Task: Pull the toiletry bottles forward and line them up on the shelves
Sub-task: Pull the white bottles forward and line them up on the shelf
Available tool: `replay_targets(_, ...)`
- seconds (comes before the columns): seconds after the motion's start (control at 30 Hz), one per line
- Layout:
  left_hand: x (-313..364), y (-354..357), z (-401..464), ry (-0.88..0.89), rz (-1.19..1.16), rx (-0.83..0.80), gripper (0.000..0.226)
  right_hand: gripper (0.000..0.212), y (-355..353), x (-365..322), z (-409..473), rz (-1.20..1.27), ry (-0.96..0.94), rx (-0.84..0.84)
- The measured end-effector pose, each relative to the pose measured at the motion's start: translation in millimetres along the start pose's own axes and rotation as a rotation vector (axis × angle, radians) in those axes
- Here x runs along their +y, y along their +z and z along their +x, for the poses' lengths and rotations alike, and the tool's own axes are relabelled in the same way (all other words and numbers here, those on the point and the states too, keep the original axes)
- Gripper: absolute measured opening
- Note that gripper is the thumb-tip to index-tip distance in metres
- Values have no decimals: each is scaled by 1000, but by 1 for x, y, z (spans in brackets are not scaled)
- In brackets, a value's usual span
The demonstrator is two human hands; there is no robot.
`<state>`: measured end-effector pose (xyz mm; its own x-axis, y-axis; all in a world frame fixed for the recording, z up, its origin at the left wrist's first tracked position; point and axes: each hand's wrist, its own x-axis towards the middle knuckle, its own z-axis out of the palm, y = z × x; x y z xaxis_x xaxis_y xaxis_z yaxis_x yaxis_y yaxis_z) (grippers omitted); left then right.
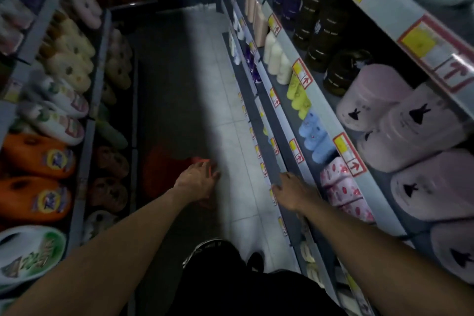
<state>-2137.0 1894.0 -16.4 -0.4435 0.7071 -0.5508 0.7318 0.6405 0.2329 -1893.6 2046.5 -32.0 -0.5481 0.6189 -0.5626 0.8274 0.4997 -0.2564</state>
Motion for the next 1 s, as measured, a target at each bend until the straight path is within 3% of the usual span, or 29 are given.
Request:
replay_targets(0.1,10,-17,35,38,16,-28,67,59,-15,4,24,42,13,10)
replay_targets(0.2,9,-24,89,74,62,-77,104,52,-28,8,52,78,50,23)
replay_targets(0.27,14,-34,125,96,109,-103,111,50,-33,12,72,103,99,23)
replay_targets(0.37,37,-63,161,151,121,-138,81,61,-41,18,102,139,157,27)
replay_targets(0.53,67,-103,252,306,183,-164,70,59,-70,4,138,257,314,46)
replay_targets(0.73,115,-152,319,489,337,-181,67,53,-93,-9,163,424,505,67)
replay_targets(0.87,137,-156,356,580,374,-259,83,68,-92,-11,163,417,579,72)
replay_targets(1.0,165,-149,357,635,422,-331,67,60,-83,-20,149,481,648,104)
